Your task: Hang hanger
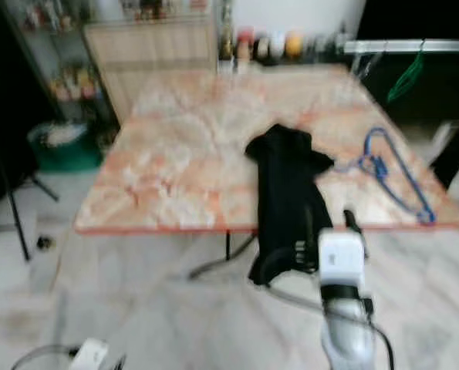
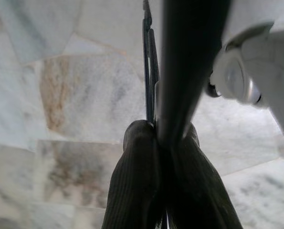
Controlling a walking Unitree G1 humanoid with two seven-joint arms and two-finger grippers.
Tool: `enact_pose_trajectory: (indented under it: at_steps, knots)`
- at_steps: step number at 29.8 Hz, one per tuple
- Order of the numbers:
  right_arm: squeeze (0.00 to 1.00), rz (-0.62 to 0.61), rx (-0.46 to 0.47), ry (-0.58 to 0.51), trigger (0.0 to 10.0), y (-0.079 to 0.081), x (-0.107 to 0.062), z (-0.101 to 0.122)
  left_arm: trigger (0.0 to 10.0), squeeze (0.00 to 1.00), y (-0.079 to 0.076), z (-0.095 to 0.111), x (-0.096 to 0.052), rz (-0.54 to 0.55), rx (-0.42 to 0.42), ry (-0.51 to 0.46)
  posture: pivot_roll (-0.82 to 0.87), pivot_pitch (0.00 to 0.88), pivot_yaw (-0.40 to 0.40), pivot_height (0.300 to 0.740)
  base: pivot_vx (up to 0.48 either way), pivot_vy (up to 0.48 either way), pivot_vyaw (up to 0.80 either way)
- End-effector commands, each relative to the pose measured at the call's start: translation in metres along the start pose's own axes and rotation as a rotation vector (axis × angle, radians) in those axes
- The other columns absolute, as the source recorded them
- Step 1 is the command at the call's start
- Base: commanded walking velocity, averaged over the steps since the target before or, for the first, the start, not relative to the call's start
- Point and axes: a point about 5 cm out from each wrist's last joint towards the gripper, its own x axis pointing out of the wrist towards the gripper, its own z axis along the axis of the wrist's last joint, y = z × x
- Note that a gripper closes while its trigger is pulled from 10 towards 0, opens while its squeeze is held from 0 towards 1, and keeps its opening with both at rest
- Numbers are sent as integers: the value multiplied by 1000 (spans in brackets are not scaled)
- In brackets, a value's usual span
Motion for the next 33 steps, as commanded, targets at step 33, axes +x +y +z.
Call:
enact_pose_trajectory:
  at_steps: [33]
  knots:
    - [0,-90,184,1134,10000,-6,-118,-195,10000,0,-3,-6,0,-4,5,0,17,0,52,740,-61,0,144]
